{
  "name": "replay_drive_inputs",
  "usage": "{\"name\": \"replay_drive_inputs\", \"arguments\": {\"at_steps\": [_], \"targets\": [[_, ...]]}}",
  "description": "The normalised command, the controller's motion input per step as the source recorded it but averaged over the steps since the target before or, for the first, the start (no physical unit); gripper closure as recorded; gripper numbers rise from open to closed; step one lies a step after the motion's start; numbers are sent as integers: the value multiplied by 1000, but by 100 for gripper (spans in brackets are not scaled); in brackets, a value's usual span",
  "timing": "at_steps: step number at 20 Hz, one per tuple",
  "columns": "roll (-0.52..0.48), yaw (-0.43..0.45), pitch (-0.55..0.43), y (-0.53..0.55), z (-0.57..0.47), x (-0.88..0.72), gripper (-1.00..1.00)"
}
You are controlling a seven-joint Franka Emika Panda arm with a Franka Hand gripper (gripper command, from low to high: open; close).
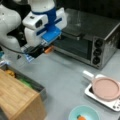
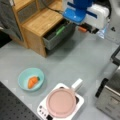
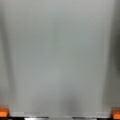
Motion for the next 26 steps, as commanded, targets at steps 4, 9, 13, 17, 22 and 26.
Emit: {"name": "replay_drive_inputs", "arguments": {"at_steps": [4, 9, 13, 17, 22, 26], "targets": [[-53, 148, 109, -46, -22, 65, -100], [-59, 137, 77, -169, -124, 291, -100], [-33, 162, 46, -264, -127, 429, -100], [-4, 205, 78, -297, -62, 527, -100], [16, 242, 98, -234, 16, 586, -100], [36, 145, 128, -236, 41, 676, -100]]}}
